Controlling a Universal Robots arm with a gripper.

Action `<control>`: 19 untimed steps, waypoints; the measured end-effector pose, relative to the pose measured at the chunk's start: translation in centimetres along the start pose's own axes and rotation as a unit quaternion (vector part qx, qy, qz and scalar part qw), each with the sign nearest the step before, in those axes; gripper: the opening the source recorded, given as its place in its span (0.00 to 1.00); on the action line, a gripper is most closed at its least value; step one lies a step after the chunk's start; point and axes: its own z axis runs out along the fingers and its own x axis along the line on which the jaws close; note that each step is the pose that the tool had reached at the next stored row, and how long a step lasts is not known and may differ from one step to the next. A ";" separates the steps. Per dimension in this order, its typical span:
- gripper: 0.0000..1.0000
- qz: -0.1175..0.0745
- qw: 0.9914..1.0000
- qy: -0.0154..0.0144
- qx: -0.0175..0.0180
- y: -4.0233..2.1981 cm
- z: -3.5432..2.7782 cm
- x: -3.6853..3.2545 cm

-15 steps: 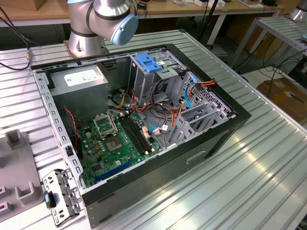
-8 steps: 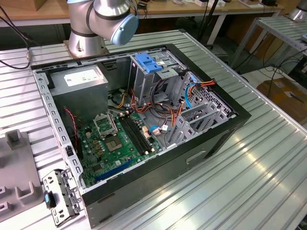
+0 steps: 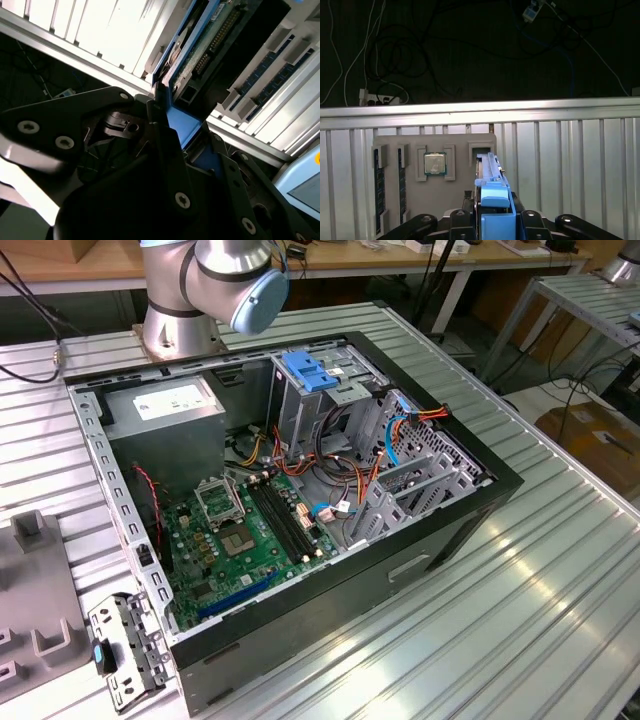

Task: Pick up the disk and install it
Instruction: 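Pick up the disk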

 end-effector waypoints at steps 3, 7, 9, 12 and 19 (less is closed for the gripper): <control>0.37 0.000 1.000 0.000 0.000 0.00 -0.02 0.00; 0.37 0.000 1.000 0.000 0.000 0.00 -0.02 0.00; 0.37 0.000 1.000 0.000 0.000 0.00 -0.03 0.00; 0.37 0.000 1.000 0.000 0.000 0.00 -0.09 0.00; 0.37 0.000 1.000 0.000 0.000 0.00 -0.82 -0.02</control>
